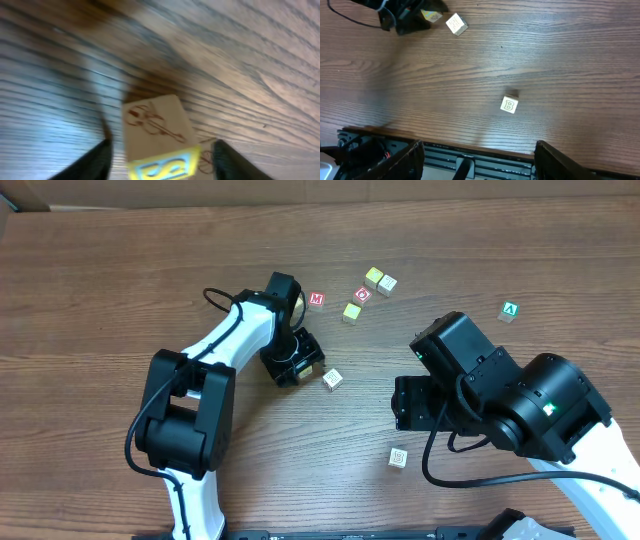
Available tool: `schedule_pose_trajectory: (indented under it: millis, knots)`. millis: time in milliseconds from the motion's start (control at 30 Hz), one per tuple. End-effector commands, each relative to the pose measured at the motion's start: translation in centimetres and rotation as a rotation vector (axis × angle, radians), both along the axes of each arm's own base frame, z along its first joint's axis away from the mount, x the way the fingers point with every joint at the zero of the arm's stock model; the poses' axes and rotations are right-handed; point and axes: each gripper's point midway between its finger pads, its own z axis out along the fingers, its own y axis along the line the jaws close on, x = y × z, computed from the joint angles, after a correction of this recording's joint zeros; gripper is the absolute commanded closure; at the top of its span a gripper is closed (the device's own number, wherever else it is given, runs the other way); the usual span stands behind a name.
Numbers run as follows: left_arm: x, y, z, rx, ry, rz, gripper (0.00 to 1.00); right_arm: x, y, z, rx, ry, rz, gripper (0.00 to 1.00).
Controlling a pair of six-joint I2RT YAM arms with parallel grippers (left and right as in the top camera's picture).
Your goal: Flip 3 blocks
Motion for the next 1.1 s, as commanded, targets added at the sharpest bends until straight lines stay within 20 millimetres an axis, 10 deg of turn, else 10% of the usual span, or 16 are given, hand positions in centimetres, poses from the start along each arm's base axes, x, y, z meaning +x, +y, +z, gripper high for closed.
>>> schedule_pose_trajectory:
  millis: [0, 500, 733, 900, 1067]
  knots:
    - [0.1, 1.5, -0.7, 0.075, -0.004, -0.003, 0.51, 0.0, 0.1, 1.2, 0.026, -0.034, 0.009, 0.29]
    - [0.7, 2.2, -0.5, 0.112, -0.049, -0.075, 0.83, 0.0, 0.1, 1.2, 0.026, -0.034, 0.009, 0.29]
    - [0.5, 2.2, 4.6, 0.138, -0.072, -0.214, 0.92, 0.0, 0.0, 1.2, 0.025, -0.035, 0.008, 0.29]
    - [-2.2, 2.0, 9.5, 0.296, -0.176, -0.390, 0.92, 0.0, -0.9, 1.4, -0.001, -0.058, -0.015, 0.30]
    - [-6.6, -1.8, 10.3, 0.315, -0.238, -0.581, 0.92, -0.8, -3.0, 2.9, 0.001, -0.131, -0.083, 0.30]
